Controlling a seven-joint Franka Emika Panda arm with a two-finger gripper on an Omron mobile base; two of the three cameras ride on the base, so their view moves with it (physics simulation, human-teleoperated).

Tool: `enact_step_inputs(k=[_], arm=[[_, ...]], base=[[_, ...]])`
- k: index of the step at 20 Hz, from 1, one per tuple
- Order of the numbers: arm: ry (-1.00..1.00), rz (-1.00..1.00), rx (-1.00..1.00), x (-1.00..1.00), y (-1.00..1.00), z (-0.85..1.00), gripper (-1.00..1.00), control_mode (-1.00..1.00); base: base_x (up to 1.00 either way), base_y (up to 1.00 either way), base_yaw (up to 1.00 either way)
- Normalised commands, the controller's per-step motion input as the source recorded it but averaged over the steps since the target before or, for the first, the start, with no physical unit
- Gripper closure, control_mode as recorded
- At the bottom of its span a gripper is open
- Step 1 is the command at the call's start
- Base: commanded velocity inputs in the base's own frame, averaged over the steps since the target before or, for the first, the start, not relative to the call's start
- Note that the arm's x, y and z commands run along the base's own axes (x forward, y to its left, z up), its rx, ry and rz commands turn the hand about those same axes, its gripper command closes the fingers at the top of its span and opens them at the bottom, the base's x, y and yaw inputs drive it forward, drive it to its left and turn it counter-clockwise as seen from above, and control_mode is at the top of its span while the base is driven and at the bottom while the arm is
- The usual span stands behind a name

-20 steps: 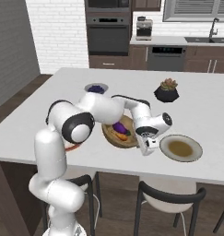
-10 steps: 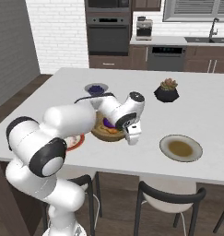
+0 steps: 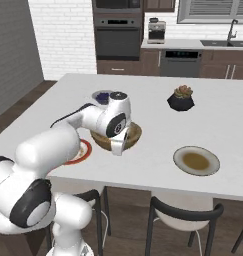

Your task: Pick the chicken drumstick and eggplant from their plates and place them in the bowl. Then put the bowl in the fridge.

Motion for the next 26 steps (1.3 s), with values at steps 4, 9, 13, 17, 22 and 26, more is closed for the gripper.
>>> enact_step_inputs(k=[4,9,13,17,22,26], arm=[[-0.08,-0.45,0.04,-0.64,0.1,0.53,1.0,-1.0],[-0.17,-0.38,-0.06,-0.59,0.2,0.58,1.0,-1.0],[-0.2,-0.18,-0.03,-0.54,0.09,0.51,1.0,-1.0],[-0.16,-0.13,0.0,-0.63,0.03,0.53,1.0,-1.0],[0.0,-0.02,0.0,-0.17,0.0,0.12,1.0,1.0],[0.0,0.0,0.0,0.0,0.0,0.0,1.0,1.0]], base=[[0.0,0.0,0.0],[0.0,0.0,0.0],[0.0,0.0,0.0],[0.0,0.0,0.0],[-0.78,-0.08,-0.02],[-0.9,-0.89,-0.09]])
